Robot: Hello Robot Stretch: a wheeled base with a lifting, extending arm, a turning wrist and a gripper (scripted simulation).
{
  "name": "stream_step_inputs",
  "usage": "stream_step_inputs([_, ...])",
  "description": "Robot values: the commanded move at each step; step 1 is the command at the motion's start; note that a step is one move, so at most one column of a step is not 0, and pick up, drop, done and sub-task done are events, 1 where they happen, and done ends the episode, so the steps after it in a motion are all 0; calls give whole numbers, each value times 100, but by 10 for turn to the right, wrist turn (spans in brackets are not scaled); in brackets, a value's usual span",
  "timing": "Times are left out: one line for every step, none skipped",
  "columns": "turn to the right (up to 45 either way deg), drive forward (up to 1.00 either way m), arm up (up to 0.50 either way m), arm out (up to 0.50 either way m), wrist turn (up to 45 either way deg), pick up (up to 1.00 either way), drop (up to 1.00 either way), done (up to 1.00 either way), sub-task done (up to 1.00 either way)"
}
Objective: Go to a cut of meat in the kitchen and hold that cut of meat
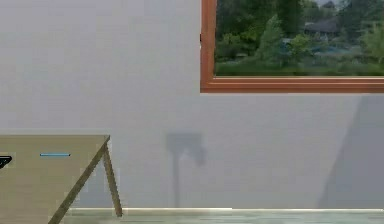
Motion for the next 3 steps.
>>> stream_step_inputs([450, 0, 0, 0, 0, 0, 0, 0, 0])
stream_step_inputs([210, 0, 0, 0, 0, 0, 0, 0, 0])
stream_step_inputs([0, 45, 0, 0, 0, 0, 0, 0, 0])
